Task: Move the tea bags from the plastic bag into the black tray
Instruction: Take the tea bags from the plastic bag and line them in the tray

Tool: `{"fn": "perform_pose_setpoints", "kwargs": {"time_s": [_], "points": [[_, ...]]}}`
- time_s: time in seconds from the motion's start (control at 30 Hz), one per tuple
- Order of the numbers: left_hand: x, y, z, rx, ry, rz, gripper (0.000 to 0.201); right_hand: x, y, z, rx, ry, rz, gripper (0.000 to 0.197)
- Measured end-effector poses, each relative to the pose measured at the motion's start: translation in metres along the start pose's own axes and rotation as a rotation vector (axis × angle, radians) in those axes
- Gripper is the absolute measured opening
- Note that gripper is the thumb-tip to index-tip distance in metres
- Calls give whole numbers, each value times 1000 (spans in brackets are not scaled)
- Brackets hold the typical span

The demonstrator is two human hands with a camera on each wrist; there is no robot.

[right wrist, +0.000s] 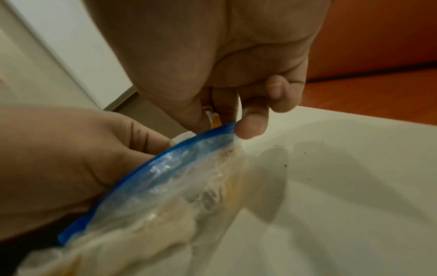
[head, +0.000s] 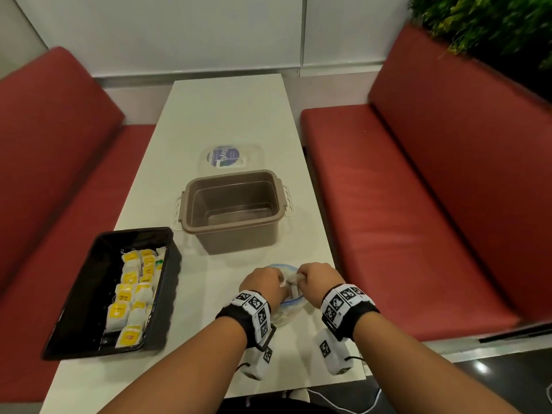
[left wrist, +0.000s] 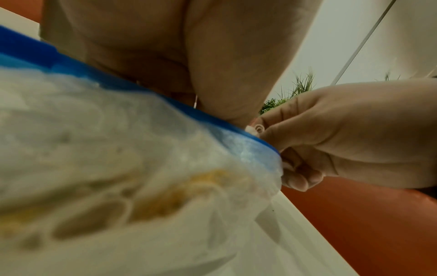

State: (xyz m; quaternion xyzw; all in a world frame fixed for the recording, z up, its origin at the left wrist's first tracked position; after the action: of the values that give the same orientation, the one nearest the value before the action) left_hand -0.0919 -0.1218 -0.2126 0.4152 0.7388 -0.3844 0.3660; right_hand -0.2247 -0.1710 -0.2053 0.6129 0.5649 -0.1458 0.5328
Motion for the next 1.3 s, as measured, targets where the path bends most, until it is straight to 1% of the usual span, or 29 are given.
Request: {"fn": "perform_pose_setpoints", "kwargs": {"time_s": [0.07, 0.1, 0.23, 0.4, 0.47, 0.57, 0.63, 0.7, 0.8, 0.83, 0.9, 0.97, 1.03, 1.13, 1.3], "points": [[-2, -3, 1, 12, -35, -15, 28, -4, -3, -1, 10, -33, 70, 18], [-2, -4, 2, 29, -32, -25, 26, -5, -4, -1, 16, -35, 110, 16], [6, -9, 3, 101, 88, -32, 28, -5, -11, 1, 20, -14, 225, 10], [10, -7, 9, 120, 175, 100, 26, -11, -14, 0, 19, -26, 292, 13], [8, -8, 8, 144, 147, 106, 22, -13, -13, 0, 4, -34, 324, 16], [-3, -7, 3, 144, 84, 60, 10, -18, -10, -4, -24, -29, 394, 33], [-13, -4, 2, 158, 44, 2, 9, -19, -9, -3, -40, -26, 403, 37], [-23, 2, 0, 170, 4, -66, 10, -19, -8, 0, -39, -23, 370, 32], [-26, 9, -3, 193, 12, -133, 17, -18, -5, 2, -65, -29, 289, 8], [-26, 11, -4, 187, 26, -151, 21, -18, -4, 2, -77, -38, 250, 4], [-26, 15, -5, 171, 52, -190, 32, -18, -3, 2, -84, -54, 214, 7], [-26, 17, -7, 171, 76, -232, 36, -17, -3, 2, -70, -62, 215, 11], [-28, 18, -9, 190, 68, -255, 32, -17, -2, 2, -61, -74, 239, 12], [-30, 19, -12, 213, 18, -276, 10, -19, -1, 0, -51, -111, 283, 18], [-38, 20, -18, 228, -85, -316, 7, -25, 8, -1, -87, -172, 335, 25]]}}
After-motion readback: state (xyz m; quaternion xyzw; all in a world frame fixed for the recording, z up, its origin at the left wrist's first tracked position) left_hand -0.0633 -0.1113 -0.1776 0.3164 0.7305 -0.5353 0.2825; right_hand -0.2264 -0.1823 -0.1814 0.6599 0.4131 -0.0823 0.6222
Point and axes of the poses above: each hand's wrist, its own z-axis towards the middle knuckle, its own x-axis out of the palm, y = z × x, the point moved 4 cm from there along z, towards the middle knuckle, and after that the axes turned 4 degrees about z, right-handed, at the moved point
